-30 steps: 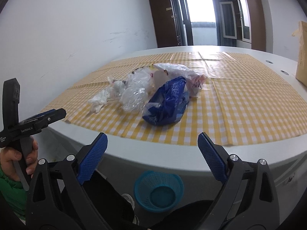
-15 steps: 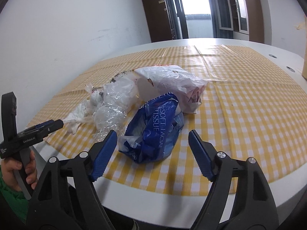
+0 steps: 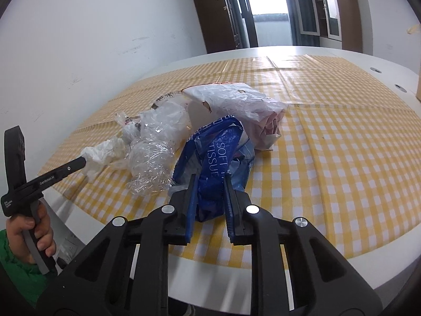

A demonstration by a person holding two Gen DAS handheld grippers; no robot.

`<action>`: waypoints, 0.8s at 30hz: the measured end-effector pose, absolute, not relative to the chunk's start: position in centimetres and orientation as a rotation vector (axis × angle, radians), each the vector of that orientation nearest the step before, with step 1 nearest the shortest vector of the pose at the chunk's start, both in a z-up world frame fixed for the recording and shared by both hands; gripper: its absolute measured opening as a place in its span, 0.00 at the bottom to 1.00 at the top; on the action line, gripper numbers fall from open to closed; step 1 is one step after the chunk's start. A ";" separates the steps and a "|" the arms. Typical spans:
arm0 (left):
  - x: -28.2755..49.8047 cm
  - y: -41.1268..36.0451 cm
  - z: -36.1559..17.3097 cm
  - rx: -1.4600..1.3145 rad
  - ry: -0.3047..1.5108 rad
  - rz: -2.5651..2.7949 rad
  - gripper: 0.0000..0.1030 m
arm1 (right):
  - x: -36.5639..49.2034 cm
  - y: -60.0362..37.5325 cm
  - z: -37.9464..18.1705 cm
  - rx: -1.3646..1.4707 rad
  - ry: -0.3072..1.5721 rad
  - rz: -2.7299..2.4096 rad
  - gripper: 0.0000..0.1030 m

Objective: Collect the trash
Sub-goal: 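Grasp the blue tissue wrapper with the right tool while the left tool grasps white tissue, then carry the blue wrapper and white tissue down over the blue wastebasket with both tools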

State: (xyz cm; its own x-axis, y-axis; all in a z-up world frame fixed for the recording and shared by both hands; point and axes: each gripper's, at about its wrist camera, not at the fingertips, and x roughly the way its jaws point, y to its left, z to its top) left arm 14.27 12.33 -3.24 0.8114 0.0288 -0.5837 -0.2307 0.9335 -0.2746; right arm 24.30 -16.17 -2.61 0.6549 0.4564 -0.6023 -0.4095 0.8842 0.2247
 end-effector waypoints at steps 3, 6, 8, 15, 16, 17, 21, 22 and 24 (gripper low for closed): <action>12.8 12.4 -2.7 -0.361 0.594 0.139 0.02 | 22.7 -16.5 -2.2 0.075 0.676 0.502 0.16; 10.9 12.1 -1.8 -0.352 0.563 0.123 0.02 | 21.0 -17.1 -1.6 0.070 0.639 0.494 0.15; 9.9 11.6 -1.1 -0.337 0.540 0.104 0.02 | 19.5 -17.5 -1.1 0.059 0.612 0.494 0.15; 6.1 9.8 1.1 -0.307 0.494 0.043 0.02 | 15.4 -19.0 -0.3 0.048 0.580 0.486 0.15; 5.4 9.4 1.5 -0.303 0.485 0.027 0.02 | 14.8 -19.3 -0.2 0.049 0.577 0.487 0.15; 4.8 9.0 1.7 -0.298 0.479 0.017 0.02 | 14.4 -19.4 -0.1 0.049 0.576 0.489 0.15; 2.5 7.1 2.4 -0.270 0.462 -0.028 0.02 | 12.1 -19.4 0.1 0.034 0.573 0.503 0.15; 2.0 6.6 2.5 -0.266 0.462 -0.042 0.02 | 11.6 -19.3 0.1 0.031 0.573 0.509 0.15; 0.9 5.5 2.5 -0.258 0.462 -0.069 0.02 | 10.5 -19.3 0.2 0.031 0.574 0.520 0.15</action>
State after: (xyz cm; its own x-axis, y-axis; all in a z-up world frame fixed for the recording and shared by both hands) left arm 0.91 5.54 2.49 0.8933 -0.1242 -0.4320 0.0079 0.9652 -0.2612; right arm 10.48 -19.29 0.15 0.7151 0.4775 -0.5105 -0.4607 0.8712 0.1695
